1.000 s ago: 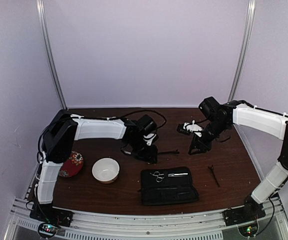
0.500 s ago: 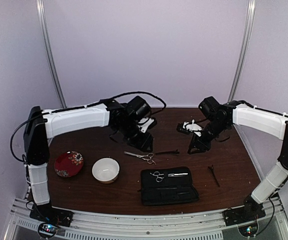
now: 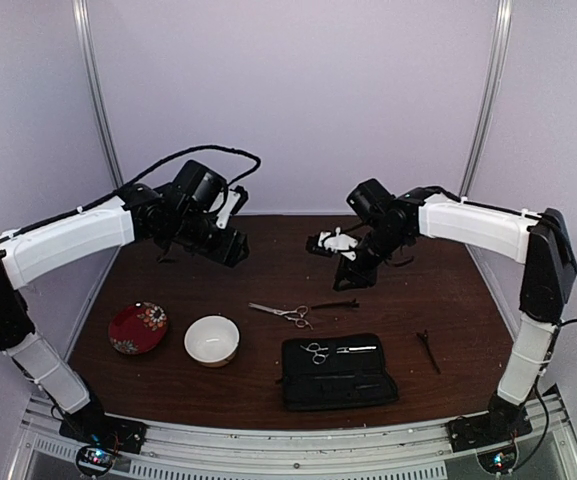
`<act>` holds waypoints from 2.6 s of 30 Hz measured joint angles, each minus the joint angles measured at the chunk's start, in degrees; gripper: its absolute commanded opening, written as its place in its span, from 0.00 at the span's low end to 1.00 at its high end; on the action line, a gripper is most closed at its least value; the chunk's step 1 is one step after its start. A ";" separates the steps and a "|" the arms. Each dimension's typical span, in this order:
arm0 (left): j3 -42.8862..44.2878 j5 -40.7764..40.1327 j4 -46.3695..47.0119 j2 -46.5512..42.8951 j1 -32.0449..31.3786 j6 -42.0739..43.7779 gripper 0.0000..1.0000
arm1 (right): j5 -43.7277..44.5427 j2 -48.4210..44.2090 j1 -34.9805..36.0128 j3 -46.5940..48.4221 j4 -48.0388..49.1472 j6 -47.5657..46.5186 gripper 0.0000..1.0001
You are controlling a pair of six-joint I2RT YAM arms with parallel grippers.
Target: Sort the hair-cutting tools
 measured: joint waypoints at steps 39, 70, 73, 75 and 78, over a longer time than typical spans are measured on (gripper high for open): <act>-1.44 1.46 3.45 -6.43 3.19 3.13 0.66 | 9.73 28.50 10.40 20.79 -4.07 6.54 0.27; -1.44 2.75 3.43 -6.43 3.21 3.17 0.65 | 15.65 26.56 11.52 21.20 -13.70 3.91 0.12; -1.44 2.75 3.43 -6.43 3.21 3.17 0.65 | 16.48 22.32 11.43 19.80 -13.51 3.91 0.12; -1.44 2.73 3.45 -6.43 3.21 3.19 0.65 | 16.79 19.15 11.34 19.15 -13.31 3.91 0.12; -1.44 2.75 3.43 -6.43 3.21 3.21 0.65 | 17.05 14.01 11.30 16.52 -12.68 3.87 0.13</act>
